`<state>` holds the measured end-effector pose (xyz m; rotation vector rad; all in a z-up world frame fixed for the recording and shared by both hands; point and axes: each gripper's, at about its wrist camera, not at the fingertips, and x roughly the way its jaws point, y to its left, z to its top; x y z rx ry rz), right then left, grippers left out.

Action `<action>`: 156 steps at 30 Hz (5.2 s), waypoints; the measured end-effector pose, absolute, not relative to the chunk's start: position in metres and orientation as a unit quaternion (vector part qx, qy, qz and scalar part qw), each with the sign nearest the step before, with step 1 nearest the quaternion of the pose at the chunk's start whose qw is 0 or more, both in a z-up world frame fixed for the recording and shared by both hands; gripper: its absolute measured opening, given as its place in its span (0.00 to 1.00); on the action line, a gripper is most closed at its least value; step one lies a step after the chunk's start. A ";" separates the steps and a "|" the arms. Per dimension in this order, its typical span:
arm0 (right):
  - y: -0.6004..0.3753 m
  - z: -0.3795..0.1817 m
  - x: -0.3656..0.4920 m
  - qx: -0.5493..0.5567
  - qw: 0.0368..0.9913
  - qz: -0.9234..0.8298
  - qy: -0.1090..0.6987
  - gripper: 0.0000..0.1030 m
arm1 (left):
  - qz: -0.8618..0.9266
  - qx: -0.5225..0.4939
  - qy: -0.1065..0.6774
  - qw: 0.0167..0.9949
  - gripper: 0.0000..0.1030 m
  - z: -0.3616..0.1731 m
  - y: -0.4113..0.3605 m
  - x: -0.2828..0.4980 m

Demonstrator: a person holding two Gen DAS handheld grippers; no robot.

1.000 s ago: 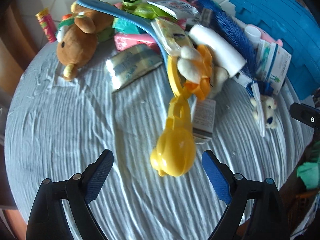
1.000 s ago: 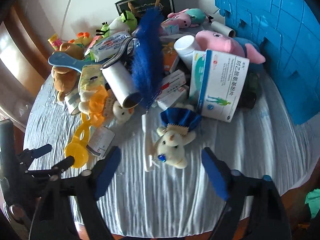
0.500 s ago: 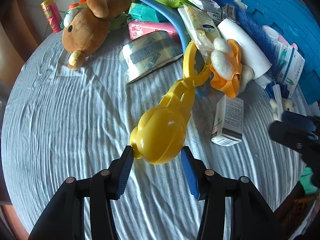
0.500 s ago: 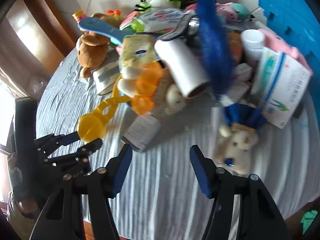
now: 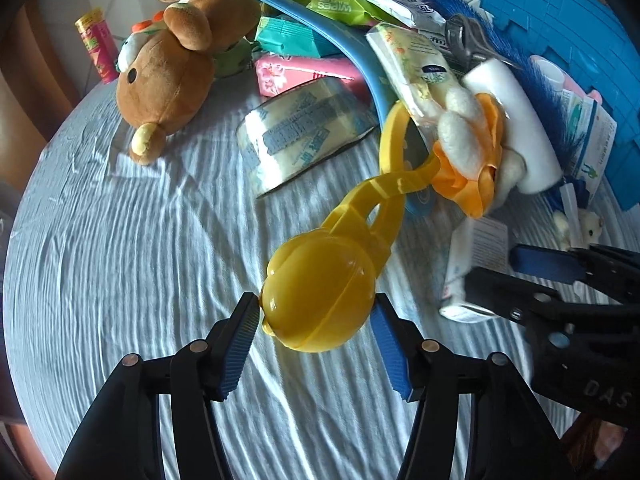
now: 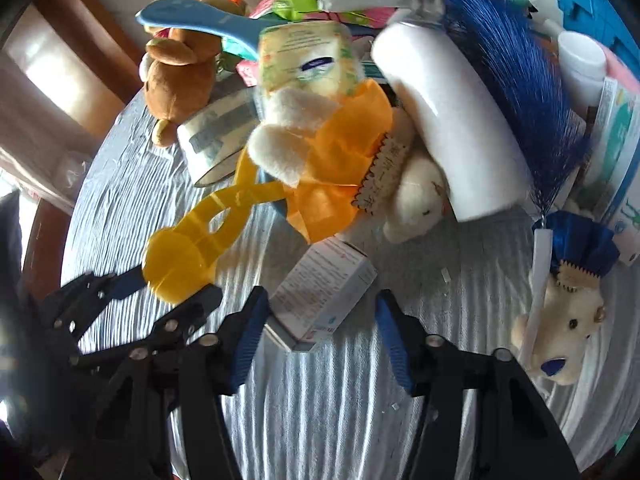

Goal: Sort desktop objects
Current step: 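Grasp the yellow snowball-maker toy with the left tool while the right tool grasps the small white box, then lift the yellow toy and white box and carry both over the crate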

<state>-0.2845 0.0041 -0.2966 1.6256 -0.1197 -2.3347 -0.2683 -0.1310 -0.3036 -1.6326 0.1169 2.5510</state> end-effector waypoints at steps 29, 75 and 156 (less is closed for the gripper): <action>-0.015 -0.321 -0.262 0.558 0.011 -0.822 -0.117 0.45 | 0.830 -0.533 0.090 0.133 0.53 -0.309 -0.150 -0.297; 0.036 -0.298 -0.223 0.555 0.061 -0.828 -0.061 0.28 | 0.822 -0.547 0.095 0.128 0.69 -0.309 -0.110 -0.270; 0.141 0.018 -0.269 0.252 0.096 -0.962 0.052 0.30 | 0.966 -0.251 0.020 0.061 0.25 -0.003 0.007 -0.327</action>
